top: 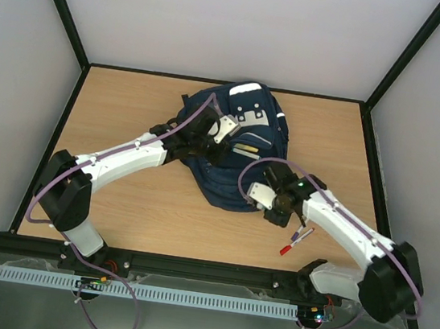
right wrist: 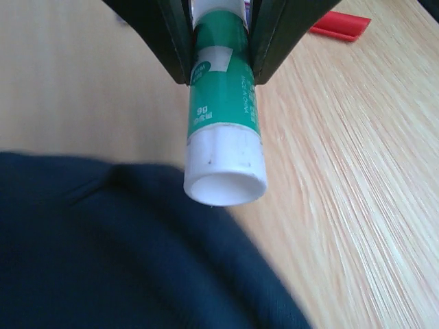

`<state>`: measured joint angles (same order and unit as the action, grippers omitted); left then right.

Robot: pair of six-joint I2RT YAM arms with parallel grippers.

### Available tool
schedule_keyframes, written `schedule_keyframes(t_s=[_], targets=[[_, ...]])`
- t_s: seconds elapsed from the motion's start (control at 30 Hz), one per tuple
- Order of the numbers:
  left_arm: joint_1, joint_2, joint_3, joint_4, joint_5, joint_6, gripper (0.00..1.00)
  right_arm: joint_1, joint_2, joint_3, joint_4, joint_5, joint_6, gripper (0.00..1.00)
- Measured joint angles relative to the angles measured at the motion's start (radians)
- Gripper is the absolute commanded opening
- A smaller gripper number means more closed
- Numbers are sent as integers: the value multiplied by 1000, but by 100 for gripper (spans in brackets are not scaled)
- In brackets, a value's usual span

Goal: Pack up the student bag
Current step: Pick up the stationery from the center of the board, then place the stationery in the student bag.

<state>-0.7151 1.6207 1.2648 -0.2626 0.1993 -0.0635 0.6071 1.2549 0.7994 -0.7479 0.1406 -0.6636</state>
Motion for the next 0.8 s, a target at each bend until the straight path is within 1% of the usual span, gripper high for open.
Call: schedule_keyframes(t_s=[0.17, 0.33, 0.57, 0.8], targets=[[0, 0, 12, -11, -8, 8, 3, 24, -99, 189, -34, -64, -26, 6], [0, 0, 12, -14, -10, 12, 4, 42, -104, 275, 0, -52, -48, 4], [0, 0, 13, -15, -6, 11, 4, 87, -69, 283, 141, 49, -117, 3], [37, 0, 14, -15, 60, -17, 4, 113, 13, 215, 334, 185, -248, 2]])
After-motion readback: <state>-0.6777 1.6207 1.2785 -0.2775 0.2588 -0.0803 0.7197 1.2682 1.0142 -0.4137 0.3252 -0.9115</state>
